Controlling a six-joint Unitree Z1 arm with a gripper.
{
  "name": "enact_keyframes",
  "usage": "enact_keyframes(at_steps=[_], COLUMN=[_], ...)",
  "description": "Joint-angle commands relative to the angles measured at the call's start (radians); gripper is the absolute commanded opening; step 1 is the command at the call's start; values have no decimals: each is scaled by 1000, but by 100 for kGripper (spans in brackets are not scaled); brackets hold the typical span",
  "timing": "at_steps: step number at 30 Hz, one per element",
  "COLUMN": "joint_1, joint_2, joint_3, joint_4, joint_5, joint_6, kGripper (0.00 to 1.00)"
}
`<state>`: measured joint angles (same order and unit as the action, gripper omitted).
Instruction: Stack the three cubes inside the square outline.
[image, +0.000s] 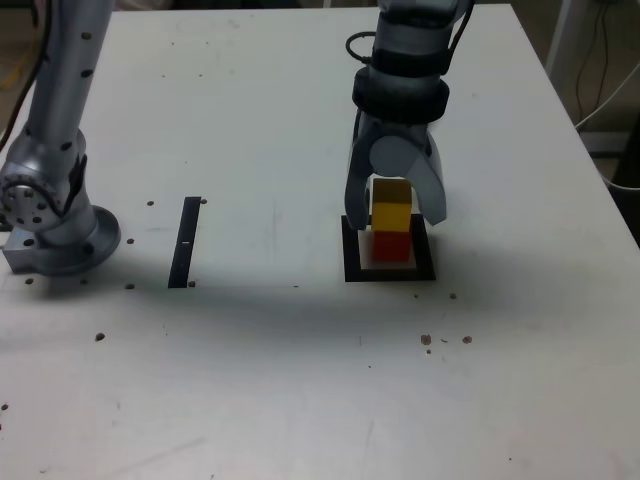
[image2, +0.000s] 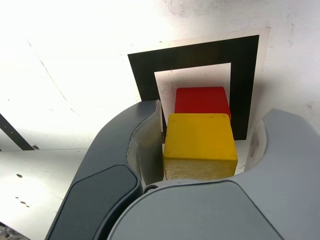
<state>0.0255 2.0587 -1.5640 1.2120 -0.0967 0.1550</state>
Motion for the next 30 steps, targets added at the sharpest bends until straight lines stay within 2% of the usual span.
enact_keyframes(at_steps=[1,8,18,30], joint_1=[1,1,1,24], joint_2=[-9,-45,-131,-152], joint_3=[2,9,-10,-19], joint_4=[-1,2,55,78], joint_5=[-1,9,78,114], joint_6=[1,1,0,20], kGripper=[99,99,99,99])
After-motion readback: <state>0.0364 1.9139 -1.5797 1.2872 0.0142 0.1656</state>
